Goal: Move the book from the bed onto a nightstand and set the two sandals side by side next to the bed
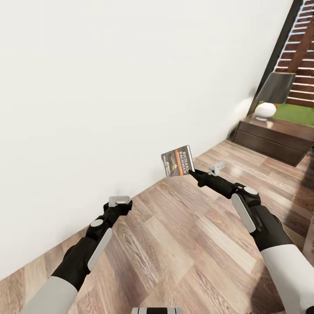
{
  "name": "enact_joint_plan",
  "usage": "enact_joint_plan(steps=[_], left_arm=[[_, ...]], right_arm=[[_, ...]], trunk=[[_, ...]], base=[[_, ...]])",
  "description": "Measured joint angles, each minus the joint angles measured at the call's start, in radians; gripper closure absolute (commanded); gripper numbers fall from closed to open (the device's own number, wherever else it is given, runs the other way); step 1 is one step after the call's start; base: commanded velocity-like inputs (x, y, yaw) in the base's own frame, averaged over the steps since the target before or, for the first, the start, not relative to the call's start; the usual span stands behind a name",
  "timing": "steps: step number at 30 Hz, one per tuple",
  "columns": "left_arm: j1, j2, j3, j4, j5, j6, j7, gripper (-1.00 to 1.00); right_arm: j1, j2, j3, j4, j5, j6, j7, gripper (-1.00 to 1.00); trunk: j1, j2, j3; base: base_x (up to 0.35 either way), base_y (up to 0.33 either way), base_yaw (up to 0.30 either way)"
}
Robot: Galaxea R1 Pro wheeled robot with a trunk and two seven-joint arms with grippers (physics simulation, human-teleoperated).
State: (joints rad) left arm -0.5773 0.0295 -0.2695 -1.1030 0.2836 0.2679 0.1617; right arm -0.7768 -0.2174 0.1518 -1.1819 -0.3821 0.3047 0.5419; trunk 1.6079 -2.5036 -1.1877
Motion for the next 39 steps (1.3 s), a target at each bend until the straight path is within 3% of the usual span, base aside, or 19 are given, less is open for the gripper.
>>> enact_joint_plan(steps=[7,28,39], left_arm=[[0.000,0.000,0.002,0.000,0.003,0.001,-0.002,-1.00],[0.000,0.001,0.001,0.000,0.002,0.001,-0.003,-1.00],[0.000,0.001,0.001,0.001,0.003,0.000,-0.003,-1.00]], right_arm=[[0.000,0.000,0.000,0.000,0.000,0.000,0.000,1.00],[0.000,0.000,0.000,0.000,0.001,-0.001,0.001,1.00],[0.000,0.000,0.000,0.000,0.002,0.000,0.001,1.00]], trunk=[[0.000,0.000,0.000],[0.000,0.000,0.000],[0.000,0.000,0.000]], base=[[0.117,0.073,-0.270],[0.274,0.178,-0.270],[0.032,0.038,-0.270]])
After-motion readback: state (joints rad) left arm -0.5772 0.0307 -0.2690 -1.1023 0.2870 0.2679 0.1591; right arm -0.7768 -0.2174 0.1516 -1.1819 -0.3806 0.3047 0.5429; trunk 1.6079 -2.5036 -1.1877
